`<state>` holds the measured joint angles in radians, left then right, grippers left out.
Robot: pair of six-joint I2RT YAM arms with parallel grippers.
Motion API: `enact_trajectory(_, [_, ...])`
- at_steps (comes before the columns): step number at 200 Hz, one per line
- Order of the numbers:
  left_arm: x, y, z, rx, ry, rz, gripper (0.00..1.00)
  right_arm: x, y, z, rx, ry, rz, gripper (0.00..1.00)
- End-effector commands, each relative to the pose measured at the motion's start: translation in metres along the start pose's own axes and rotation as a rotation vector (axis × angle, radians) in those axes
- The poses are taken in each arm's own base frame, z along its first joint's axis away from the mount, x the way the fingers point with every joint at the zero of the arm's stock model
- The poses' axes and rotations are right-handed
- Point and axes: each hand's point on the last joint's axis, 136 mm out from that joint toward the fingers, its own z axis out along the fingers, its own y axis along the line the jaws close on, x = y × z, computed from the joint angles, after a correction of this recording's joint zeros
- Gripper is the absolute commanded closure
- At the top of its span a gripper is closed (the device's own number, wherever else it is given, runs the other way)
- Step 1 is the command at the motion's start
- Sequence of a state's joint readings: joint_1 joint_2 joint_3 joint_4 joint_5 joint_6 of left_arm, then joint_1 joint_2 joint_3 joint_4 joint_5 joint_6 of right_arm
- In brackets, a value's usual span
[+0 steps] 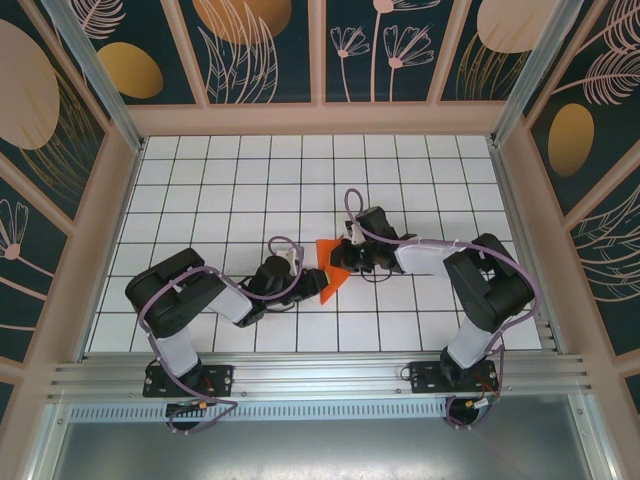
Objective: Fold a paper plane with a square sheet of paper (pick it up from the middle)
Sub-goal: Fourth fold the wing at the center of the table.
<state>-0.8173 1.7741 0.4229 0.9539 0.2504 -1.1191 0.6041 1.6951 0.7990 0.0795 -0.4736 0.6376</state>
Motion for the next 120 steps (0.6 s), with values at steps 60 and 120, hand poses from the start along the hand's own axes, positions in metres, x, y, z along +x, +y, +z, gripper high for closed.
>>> enact_trajectory(60, [-0.017, -0.001, -0.005, -0.111, -0.039, 0.11, 0.62, -0.006, 0.013, 0.005, -0.033, 0.005, -0.031, 0.9])
enact_trajectory(120, [-0.025, -0.002, -0.002, -0.148, -0.036, 0.147, 0.68, -0.006, 0.015, 0.006, -0.032, 0.01, -0.038, 0.9])
